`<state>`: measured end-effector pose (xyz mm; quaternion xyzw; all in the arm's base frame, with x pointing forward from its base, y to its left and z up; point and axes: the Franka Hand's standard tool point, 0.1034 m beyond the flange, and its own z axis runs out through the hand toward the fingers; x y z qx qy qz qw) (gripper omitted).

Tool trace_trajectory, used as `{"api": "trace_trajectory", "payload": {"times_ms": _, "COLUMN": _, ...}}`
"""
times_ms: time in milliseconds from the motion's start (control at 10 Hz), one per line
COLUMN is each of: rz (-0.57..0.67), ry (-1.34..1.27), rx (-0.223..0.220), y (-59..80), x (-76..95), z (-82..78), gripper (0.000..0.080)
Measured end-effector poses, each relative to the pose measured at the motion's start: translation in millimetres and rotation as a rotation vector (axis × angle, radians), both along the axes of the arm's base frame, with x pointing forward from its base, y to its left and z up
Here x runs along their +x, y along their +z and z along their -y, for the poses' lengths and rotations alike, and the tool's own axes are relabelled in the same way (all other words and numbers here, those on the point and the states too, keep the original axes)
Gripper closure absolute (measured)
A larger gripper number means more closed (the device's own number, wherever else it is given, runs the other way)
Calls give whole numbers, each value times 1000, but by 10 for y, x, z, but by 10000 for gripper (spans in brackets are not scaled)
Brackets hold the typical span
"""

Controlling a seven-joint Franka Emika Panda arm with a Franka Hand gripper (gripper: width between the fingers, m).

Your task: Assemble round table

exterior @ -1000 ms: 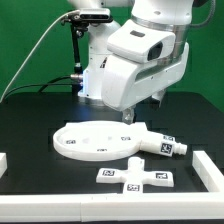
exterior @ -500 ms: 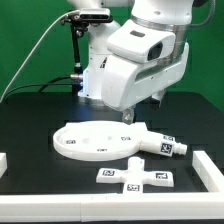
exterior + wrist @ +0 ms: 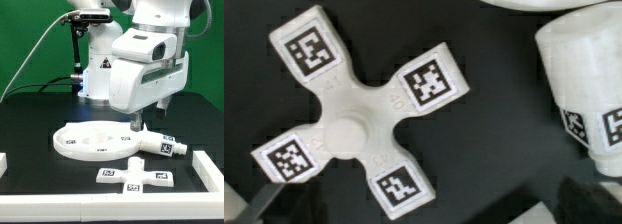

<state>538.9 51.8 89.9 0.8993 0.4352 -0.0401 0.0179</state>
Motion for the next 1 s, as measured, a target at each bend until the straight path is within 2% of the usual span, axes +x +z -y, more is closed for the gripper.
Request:
{"api": "trace_trajectory", "payload": {"times_ms": 300, "rz": -1, "ry": -3, "rx": 0, "y": -5, "x": 0, "z": 17, "gripper": 150}}
{"api": "trace_trajectory", "payload": {"times_ms": 500, "rz": 8, "ry": -49, "rx": 52, "y": -45, "x": 164, "z": 259, "gripper": 150}}
{"api": "trace_trajectory", "payload": {"times_ms": 600, "rz": 31, "ry": -39, "rx": 60, "y": -135, "x": 235, "z": 323, "gripper": 150}}
{"api": "trace_trajectory", "payload": {"times_ms": 800, "rz": 27, "ry": -53, "rx": 81, "y": -392, "x": 232, "z": 411, "gripper": 150}}
{"api": "trace_trajectory", "payload": {"times_ms": 900, "rz": 26, "ry": -55, "rx": 83, "y": -474, "x": 259, "z": 416, "gripper": 150}}
{"api": "trace_trajectory", "payload": {"times_ms": 1000, "rz": 34, "ry": -56, "rx": 84, "y": -475, "x": 329, "z": 415, "gripper": 150}}
